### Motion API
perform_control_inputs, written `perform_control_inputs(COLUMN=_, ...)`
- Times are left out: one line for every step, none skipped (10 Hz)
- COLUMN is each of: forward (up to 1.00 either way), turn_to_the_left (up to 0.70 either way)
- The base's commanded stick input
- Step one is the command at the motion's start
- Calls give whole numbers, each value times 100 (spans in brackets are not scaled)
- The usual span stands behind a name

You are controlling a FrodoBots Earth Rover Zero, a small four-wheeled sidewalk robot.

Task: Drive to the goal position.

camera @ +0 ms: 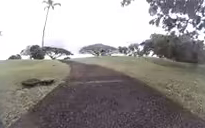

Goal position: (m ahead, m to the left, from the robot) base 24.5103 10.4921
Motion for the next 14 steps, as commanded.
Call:
perform_control_inputs(forward=78, turn_to_the_left=0)
perform_control_inputs(forward=78, turn_to_the_left=0)
perform_control_inputs(forward=78, turn_to_the_left=0)
perform_control_inputs(forward=78, turn_to_the_left=0)
perform_control_inputs(forward=78, turn_to_the_left=0)
perform_control_inputs(forward=78, turn_to_the_left=0)
perform_control_inputs(forward=78, turn_to_the_left=0)
perform_control_inputs(forward=78, turn_to_the_left=0)
perform_control_inputs(forward=79, turn_to_the_left=0)
perform_control_inputs(forward=79, turn_to_the_left=0)
perform_control_inputs(forward=79, turn_to_the_left=1)
perform_control_inputs(forward=79, turn_to_the_left=3)
perform_control_inputs(forward=79, turn_to_the_left=15)
perform_control_inputs(forward=79, turn_to_the_left=15)
